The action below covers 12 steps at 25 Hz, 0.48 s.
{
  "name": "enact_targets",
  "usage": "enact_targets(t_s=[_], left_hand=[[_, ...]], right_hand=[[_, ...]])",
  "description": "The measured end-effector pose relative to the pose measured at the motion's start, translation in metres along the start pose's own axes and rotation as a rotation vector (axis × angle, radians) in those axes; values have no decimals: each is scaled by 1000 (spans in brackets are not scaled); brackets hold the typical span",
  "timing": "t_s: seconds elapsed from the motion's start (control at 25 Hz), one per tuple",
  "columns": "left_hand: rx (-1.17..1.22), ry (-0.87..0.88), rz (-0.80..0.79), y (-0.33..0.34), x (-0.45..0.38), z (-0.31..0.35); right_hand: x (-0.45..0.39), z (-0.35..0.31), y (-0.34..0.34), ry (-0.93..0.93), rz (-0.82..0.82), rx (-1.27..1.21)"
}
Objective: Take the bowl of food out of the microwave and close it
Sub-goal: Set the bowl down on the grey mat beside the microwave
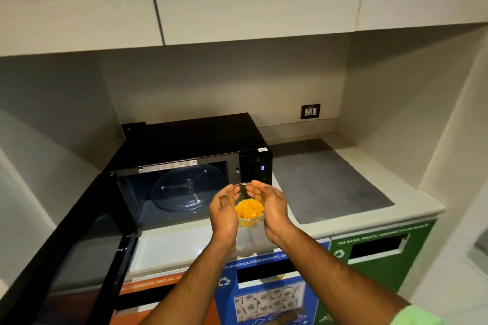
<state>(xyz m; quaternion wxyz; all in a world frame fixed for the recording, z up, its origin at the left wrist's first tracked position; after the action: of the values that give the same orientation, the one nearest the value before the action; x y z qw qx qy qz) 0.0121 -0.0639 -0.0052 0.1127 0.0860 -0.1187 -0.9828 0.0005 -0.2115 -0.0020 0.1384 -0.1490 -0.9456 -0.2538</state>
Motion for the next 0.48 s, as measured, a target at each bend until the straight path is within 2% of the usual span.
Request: enact_targets(t_s=[0.24,0.48], left_hand=[[31,-18,-29,92,8,-25],[-31,-25,-28,167,19,-58]], right_hand=[[-41,-47,-74,-44,14,16],[-76,-76,-151,-8,75,42]])
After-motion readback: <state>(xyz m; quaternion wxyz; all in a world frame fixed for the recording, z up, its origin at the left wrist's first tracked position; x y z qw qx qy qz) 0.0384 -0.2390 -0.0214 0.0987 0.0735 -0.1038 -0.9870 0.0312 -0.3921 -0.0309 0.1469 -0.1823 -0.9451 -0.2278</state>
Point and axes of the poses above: each hand's wrist, its own x-axis away from the middle knuckle, its own y-axis out of the palm, z = x × y, the point moved 9 cm from there along -x, towards the middle knuckle, and after that the axes turned 11 degrees about y, right-handed, at the moved point
